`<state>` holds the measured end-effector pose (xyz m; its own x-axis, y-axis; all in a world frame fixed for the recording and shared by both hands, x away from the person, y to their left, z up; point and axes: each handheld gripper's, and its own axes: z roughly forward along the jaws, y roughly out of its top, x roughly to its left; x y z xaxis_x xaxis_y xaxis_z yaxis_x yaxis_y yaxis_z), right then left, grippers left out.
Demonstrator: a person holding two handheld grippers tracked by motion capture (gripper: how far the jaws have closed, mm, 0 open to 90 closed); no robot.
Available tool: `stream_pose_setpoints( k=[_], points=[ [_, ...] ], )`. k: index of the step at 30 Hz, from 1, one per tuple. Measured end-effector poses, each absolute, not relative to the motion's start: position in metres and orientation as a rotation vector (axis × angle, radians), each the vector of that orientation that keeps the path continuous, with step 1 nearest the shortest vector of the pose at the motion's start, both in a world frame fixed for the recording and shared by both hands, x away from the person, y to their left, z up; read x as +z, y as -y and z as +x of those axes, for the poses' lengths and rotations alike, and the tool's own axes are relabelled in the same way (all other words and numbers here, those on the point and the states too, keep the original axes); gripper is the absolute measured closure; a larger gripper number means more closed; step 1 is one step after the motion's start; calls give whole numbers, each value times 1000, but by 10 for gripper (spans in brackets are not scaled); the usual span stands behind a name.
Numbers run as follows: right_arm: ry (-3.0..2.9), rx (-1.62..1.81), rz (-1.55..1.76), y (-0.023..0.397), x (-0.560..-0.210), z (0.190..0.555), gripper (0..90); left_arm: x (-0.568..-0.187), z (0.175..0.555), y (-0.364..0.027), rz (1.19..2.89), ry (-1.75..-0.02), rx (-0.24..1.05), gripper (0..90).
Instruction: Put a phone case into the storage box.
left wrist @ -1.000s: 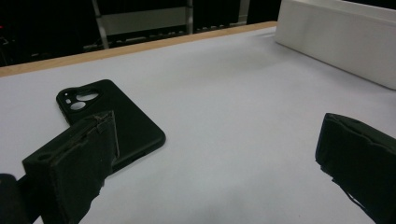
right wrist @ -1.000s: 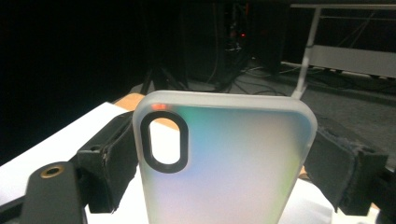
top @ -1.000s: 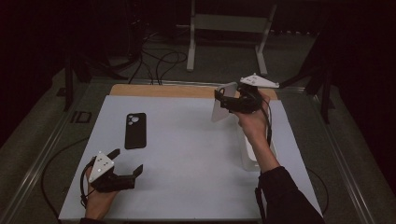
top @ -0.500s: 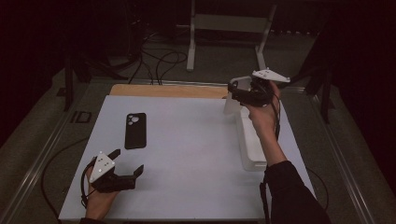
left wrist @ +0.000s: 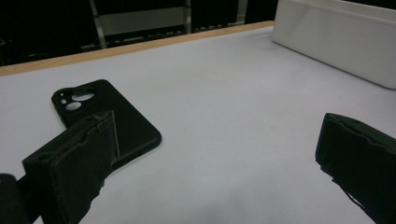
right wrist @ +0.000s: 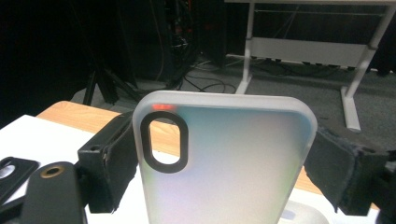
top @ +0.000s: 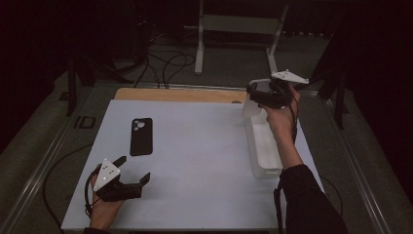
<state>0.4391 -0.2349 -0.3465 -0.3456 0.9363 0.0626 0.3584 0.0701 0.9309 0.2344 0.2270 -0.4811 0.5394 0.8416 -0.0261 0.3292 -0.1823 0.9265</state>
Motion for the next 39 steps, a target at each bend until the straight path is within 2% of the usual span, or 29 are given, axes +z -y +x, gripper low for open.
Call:
stream_pose_setpoints(
  k=[23, 39],
  points=[
    [-1692, 1166, 1406, 263, -365, 457, 166, -482, 233, -224, 1757, -970, 622, 0],
    [-1711, 1067, 1481, 263, -399, 470, 166, -481, 233, -226, 1738, -972, 611, 0]
  ],
)
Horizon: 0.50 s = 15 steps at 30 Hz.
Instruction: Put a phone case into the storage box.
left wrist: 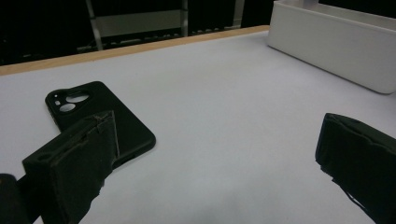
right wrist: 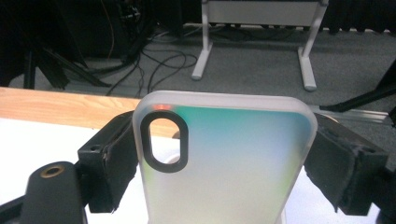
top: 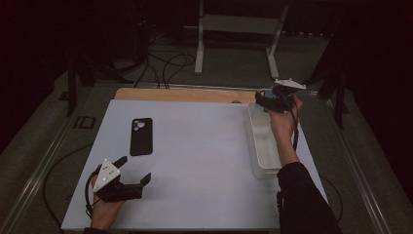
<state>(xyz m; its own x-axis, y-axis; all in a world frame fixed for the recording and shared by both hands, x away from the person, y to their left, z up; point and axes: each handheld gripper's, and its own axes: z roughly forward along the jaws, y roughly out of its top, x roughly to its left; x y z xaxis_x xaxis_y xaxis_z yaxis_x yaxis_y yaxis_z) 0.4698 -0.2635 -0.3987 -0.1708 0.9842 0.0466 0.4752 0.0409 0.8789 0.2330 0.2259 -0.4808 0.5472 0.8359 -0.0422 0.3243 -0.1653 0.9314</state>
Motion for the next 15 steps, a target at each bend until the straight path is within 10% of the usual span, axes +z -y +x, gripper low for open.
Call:
stream_pose_setpoints(
  k=[15],
  points=[
    [-1733, 987, 1524, 258, -423, 480, 165, -481, 233, -226, 1737, -971, 610, 0]
  ],
)
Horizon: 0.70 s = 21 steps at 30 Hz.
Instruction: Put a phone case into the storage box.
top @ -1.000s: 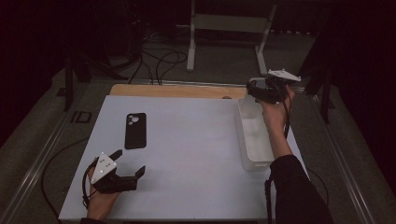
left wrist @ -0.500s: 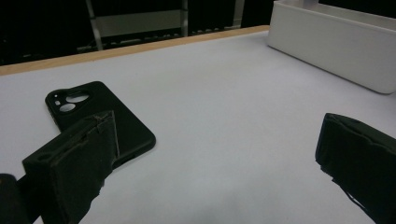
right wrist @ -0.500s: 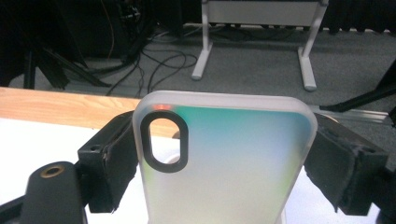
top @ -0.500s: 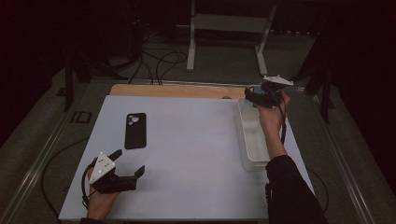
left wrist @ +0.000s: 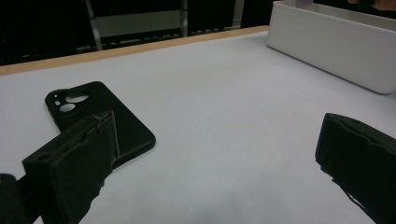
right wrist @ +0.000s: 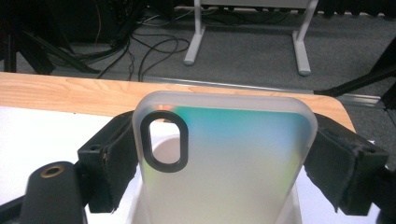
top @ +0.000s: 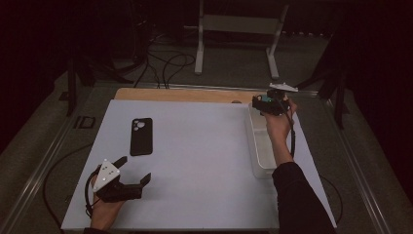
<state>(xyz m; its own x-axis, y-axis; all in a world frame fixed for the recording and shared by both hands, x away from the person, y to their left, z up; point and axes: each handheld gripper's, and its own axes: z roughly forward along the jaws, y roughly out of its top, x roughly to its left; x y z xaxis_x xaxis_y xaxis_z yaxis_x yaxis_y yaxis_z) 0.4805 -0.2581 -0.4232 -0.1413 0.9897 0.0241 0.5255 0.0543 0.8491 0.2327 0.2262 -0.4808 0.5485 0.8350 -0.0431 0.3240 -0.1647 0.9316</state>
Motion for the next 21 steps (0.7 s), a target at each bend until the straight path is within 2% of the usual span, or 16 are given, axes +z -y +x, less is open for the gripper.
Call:
stream_pose_setpoints(
  k=[21],
  points=[
    [-1733, 925, 1547, 251, -441, 490, 162, -481, 233, -227, 1735, -974, 608, 0]
  ],
)
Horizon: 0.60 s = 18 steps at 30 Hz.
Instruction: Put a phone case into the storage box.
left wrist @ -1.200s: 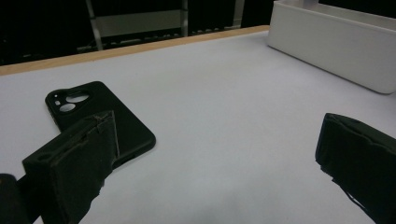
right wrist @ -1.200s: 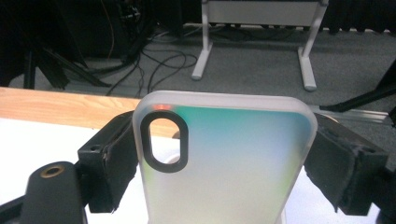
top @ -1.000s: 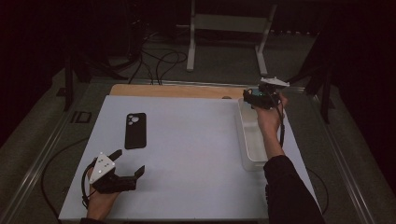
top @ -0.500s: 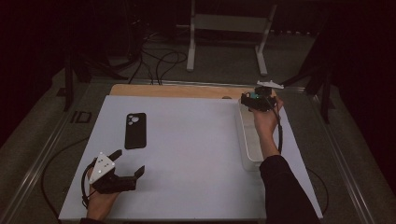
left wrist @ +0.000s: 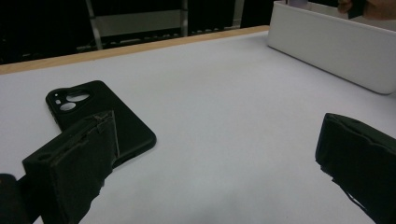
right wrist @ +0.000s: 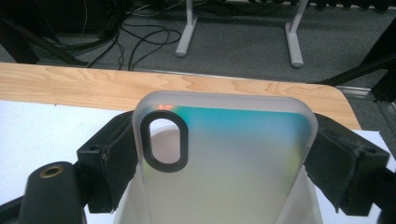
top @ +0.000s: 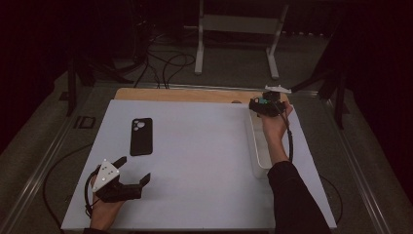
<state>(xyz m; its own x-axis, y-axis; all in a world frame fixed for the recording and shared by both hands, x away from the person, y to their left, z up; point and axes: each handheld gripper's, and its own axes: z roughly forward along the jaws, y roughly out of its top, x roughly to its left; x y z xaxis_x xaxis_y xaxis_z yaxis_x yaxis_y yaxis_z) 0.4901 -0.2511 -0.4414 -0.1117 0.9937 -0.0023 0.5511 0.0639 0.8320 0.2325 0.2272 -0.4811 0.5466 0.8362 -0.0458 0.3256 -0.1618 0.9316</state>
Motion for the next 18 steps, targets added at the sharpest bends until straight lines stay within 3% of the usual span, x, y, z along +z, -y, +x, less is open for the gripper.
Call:
stream_pose_setpoints(
  k=[6, 18],
  points=[
    [-1772, 929, 1556, 252, -443, 494, 95, -481, 232, -228, 1732, -978, 607, 0],
    [-1730, 963, 1537, 257, -434, 491, 87, -481, 232, -229, 1732, -980, 609, 0]
  ],
)
